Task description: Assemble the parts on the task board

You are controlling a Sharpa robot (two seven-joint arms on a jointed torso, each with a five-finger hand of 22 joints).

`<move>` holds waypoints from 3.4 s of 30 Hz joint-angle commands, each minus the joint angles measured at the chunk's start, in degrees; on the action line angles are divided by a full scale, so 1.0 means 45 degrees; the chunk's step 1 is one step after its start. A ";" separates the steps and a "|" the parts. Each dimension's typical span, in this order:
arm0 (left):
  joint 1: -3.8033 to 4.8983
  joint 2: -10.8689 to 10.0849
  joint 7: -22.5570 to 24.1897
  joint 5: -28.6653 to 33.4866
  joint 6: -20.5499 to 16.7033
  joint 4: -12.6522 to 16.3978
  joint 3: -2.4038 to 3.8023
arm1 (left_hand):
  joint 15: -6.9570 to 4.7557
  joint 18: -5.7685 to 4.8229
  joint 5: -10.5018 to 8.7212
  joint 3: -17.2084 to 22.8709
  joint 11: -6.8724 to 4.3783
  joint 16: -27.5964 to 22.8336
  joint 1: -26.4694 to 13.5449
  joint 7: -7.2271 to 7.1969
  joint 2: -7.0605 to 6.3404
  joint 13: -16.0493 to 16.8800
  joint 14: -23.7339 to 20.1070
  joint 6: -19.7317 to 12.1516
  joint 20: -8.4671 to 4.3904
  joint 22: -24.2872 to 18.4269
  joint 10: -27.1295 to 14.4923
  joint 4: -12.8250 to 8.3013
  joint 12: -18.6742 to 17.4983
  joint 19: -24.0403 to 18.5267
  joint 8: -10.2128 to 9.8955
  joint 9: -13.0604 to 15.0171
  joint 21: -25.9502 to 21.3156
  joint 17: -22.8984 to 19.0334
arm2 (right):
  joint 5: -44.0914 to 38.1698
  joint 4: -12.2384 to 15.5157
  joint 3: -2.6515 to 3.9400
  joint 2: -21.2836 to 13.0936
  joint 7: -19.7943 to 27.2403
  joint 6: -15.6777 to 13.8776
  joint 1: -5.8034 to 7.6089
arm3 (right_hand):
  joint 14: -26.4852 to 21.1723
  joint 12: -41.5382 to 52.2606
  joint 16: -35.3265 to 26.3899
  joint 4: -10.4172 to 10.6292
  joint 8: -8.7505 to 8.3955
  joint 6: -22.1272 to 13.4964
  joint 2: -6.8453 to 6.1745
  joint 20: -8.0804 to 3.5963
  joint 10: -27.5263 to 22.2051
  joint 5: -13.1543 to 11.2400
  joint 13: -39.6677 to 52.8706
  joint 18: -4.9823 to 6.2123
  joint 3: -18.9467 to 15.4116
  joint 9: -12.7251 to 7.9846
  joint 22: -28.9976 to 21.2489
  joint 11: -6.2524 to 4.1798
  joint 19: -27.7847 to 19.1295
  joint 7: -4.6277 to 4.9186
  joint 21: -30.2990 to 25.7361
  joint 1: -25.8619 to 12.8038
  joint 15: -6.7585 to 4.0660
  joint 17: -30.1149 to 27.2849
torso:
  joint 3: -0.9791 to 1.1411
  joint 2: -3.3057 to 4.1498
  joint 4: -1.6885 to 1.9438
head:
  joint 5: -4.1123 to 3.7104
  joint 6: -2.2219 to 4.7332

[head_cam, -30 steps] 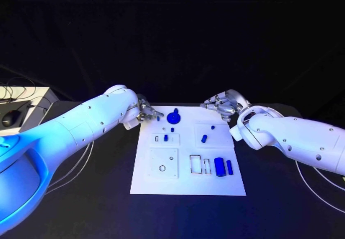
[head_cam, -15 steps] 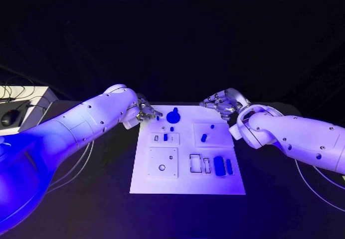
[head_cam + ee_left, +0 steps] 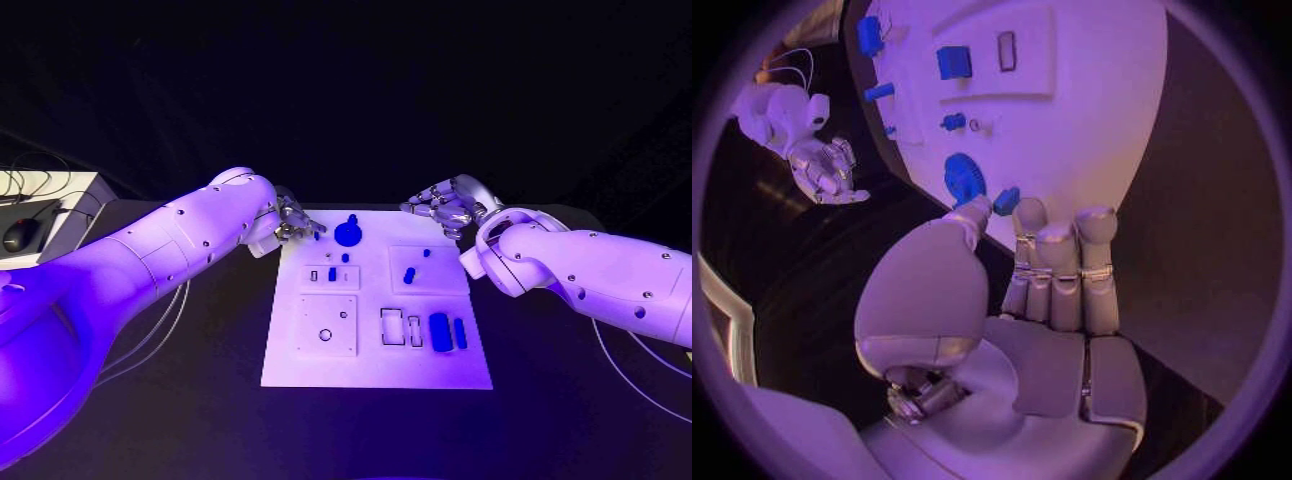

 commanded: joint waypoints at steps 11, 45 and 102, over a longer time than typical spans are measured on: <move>0.0013 0.0086 0.0326 0.0486 0.0309 -0.0052 -0.0143 | -0.0002 -0.0019 -0.0032 0.0023 -0.0006 0.0078 0.0262 0.0038 0.0180 -0.0022 -0.0104 0.0075 0.0065 0.0030 -0.0077 -0.0136 0.0044 -0.0059 -0.0082 -0.0049 -0.0026 0.0009 | -0.0274 0.0019 0.0010 -0.0011 0.0095 -0.0030 0.0014 | -0.0033 -0.0046 0.0003 -0.0047 -0.0043 0.0020 0.0109 -0.0078 -0.0016 0.0025 0.0011 0.0090 -0.0006 0.0013 0.1575 -0.0019 0.0642 0.0113 -0.0067 -0.0044 -0.0060 0.0011 | -0.0038 0.0057 -0.0033 | -0.0046 -0.0038; 0.0014 -0.0084 0.0093 0.0833 0.0649 0.0013 -0.0153 | -0.0029 -0.0041 -0.0022 0.5113 -0.0037 0.0219 0.0088 0.0089 0.0809 -0.0052 -0.0119 -0.0385 0.0038 0.0245 -0.0124 -0.2075 -0.0057 -0.0117 -0.0238 -0.0042 0.0084 0.0276 | -0.0290 -0.0032 0.0010 -0.0014 0.0075 -0.0024 0.0016 | -0.0033 -0.0053 0.0000 -0.0058 -0.0043 0.0040 0.0135 -0.0081 -0.0002 0.0024 0.0022 0.0086 0.0005 0.0015 0.1577 -0.0025 0.0641 0.0106 -0.0058 -0.0030 -0.0064 0.0011 | -0.0027 0.0056 -0.0030 | 0.0041 -0.0051; -0.0012 -0.3139 -0.2046 0.1162 -0.0677 0.6339 -0.0850 | -0.0444 -0.0628 0.0646 0.6661 -0.0533 -0.0209 -0.1306 -0.0453 0.0104 -0.0184 0.1193 0.1215 -0.0679 0.0675 0.1529 -0.3297 -0.1002 0.0860 -0.0518 0.0419 0.0919 0.2893 | -0.0224 -0.0577 0.0005 0.0084 0.0107 0.0070 -0.0070 | -0.0037 -0.0067 -0.0017 -0.0072 -0.0057 0.0044 0.0136 -0.0083 0.0001 0.0033 0.0037 0.0089 -0.0002 0.0012 0.1571 -0.0027 0.0637 0.0107 -0.0080 -0.0032 -0.0065 -0.0007 | 0.0006 -0.0691 0.0296 | 0.0307 -0.0566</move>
